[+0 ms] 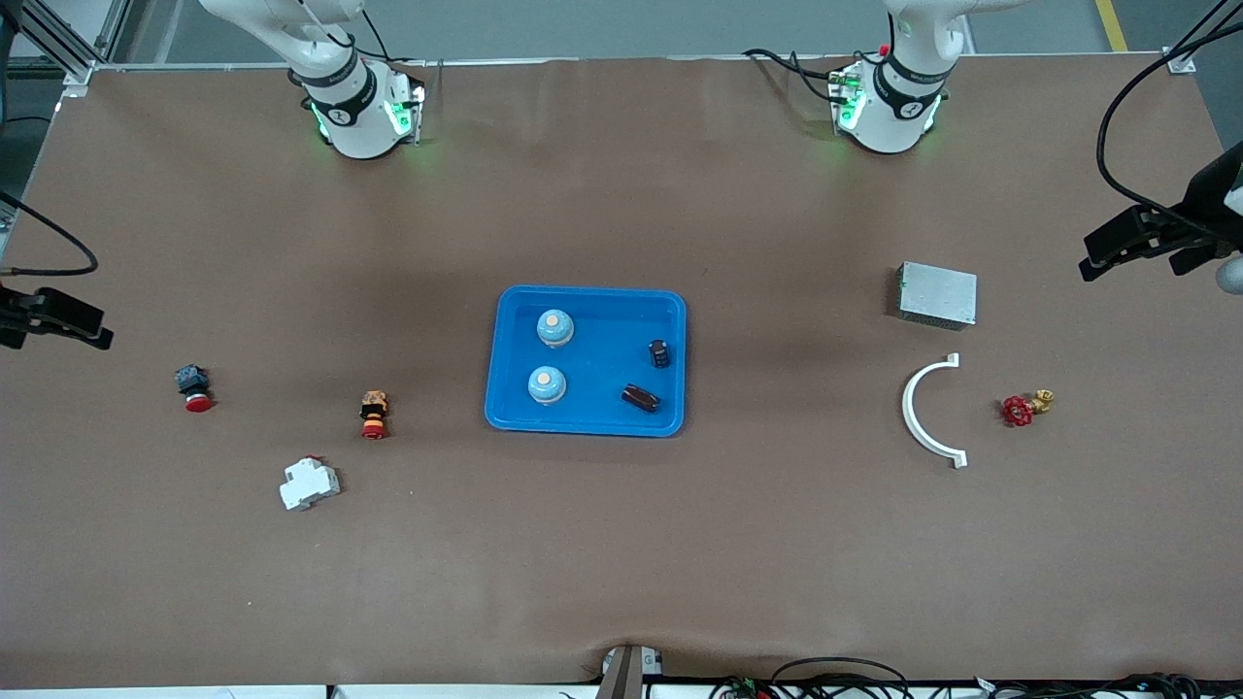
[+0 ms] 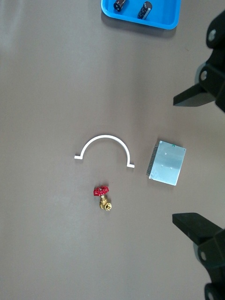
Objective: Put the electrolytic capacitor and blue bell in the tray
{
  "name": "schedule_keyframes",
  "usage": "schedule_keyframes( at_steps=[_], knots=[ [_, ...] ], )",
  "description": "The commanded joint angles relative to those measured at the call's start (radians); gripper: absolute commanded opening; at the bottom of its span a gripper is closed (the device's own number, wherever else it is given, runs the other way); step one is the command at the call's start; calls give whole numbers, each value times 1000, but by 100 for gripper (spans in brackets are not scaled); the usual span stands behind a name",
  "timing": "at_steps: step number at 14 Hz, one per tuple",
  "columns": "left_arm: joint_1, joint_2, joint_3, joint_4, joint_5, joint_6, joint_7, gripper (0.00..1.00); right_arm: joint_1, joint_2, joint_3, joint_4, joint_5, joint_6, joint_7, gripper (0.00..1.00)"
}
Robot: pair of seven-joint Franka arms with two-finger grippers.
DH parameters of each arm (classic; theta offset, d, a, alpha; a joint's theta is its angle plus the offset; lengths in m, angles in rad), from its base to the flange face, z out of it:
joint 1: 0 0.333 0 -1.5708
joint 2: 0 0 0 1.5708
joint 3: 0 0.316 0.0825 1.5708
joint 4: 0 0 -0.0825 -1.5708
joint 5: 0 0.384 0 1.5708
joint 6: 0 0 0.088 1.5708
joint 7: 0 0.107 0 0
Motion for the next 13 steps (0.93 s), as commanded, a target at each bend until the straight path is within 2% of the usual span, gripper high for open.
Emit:
schedule_keyframes(
  at_steps=[1, 5, 8, 13],
  knots=[
    [8, -6, -2, 5, 3, -11, 7, 100, -29, -75, 19, -41, -1, -13, -9, 100],
    [10, -6, 1, 4, 1, -11, 10, 100, -24, -149, 22, -105, -1, -21, 0, 100],
    [11, -3, 4, 4, 0, -11, 10, 100, -17, -213, 25, -199, -1, 20, 24, 100],
    [10, 3, 4, 2, 1, -11, 10, 100, -18, -215, 27, -194, -1, 10, 29, 100]
  ],
)
